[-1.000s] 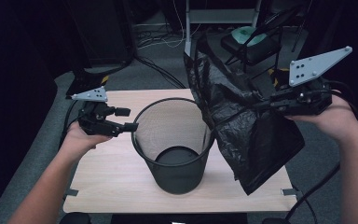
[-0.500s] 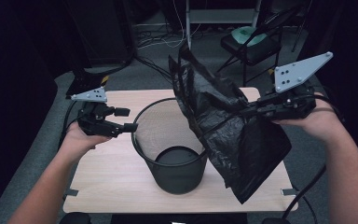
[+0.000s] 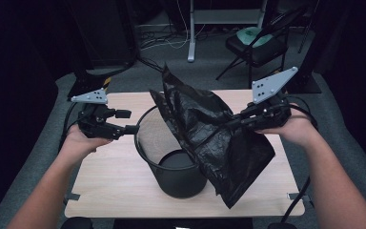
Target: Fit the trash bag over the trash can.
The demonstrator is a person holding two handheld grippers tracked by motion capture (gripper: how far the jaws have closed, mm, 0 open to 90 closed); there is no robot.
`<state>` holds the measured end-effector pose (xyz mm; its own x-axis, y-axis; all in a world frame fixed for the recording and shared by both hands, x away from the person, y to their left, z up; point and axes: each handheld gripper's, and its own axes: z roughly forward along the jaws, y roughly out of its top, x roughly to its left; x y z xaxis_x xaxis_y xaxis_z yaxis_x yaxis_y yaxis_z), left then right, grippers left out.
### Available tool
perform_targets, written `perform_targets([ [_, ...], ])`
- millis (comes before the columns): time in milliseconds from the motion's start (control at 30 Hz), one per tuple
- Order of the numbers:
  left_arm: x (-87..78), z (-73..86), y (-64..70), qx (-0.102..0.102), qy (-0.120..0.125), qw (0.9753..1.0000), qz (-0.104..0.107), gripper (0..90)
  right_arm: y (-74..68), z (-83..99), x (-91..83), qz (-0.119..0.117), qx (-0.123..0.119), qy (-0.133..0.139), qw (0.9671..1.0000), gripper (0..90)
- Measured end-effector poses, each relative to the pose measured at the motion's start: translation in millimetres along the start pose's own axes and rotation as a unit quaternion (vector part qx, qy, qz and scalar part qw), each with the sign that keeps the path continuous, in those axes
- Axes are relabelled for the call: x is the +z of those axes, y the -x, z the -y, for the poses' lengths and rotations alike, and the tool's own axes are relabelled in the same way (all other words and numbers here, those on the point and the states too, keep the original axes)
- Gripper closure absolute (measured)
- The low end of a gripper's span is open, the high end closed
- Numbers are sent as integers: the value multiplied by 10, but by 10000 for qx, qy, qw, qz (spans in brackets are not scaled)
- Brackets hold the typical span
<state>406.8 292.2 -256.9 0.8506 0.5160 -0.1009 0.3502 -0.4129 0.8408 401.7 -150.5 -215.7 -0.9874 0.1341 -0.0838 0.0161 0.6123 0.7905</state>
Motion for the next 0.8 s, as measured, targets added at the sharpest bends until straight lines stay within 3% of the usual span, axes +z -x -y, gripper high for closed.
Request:
perform_targets([
  [433,-22,-18,-29,-27,25,10000,-36,277,43,34,312,-240,70,-78,9997,826],
  [800,-131,-102,-16,5,117,9999,-112,271,64,26,509,-298,72,-154,9994,822],
])
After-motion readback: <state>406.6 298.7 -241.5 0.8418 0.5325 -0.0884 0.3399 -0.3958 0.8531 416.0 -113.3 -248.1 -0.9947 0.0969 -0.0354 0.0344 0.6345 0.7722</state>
